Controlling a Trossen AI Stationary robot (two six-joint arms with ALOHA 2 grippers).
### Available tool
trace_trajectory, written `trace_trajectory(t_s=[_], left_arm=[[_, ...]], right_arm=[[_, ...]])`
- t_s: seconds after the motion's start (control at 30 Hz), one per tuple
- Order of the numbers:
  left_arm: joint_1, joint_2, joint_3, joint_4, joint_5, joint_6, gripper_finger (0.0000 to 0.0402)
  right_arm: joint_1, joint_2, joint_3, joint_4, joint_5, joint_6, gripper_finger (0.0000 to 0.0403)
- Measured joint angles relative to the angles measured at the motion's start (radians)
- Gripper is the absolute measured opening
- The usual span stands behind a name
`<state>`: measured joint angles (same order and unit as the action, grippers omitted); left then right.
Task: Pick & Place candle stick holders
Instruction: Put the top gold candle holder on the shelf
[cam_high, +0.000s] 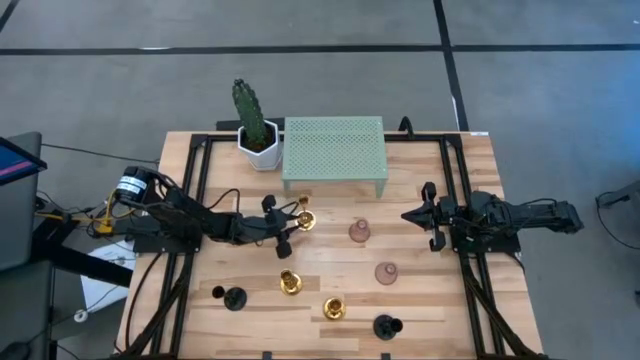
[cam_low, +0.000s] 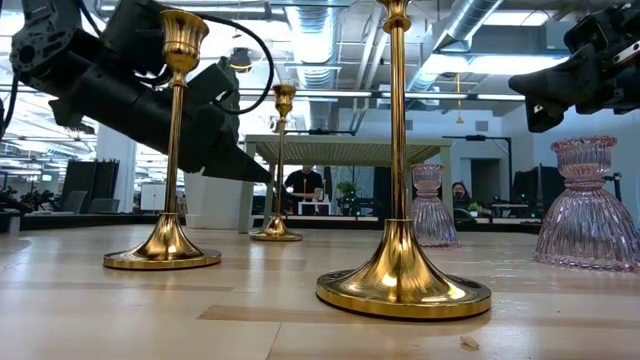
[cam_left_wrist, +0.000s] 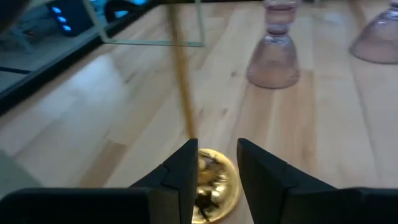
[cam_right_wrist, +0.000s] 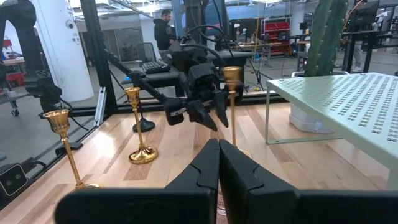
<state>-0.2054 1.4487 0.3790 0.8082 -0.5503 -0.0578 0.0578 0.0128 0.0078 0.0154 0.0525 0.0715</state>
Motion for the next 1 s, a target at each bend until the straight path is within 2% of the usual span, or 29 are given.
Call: trace_trajectory(t_s=[0.5,0.7,1.0], left_arm=[[0.047,0.0,0.0,0.009,-0.03,-0.003,0.0112],[0.085,0.0,0.0,0.048,0.086,-0.011,0.0112],[0.097,0.0,0.0,0.084,0.132,-0.011,0.0112]], right_arm=[[0.0,0.0,0.0,0.0,0.0,0.0,0.0],[0.0,0.0,0.0,0.0,0.0,0.0,0.0],[0.0,0.0,0.0,0.0,0.0,-0.001,0.0]])
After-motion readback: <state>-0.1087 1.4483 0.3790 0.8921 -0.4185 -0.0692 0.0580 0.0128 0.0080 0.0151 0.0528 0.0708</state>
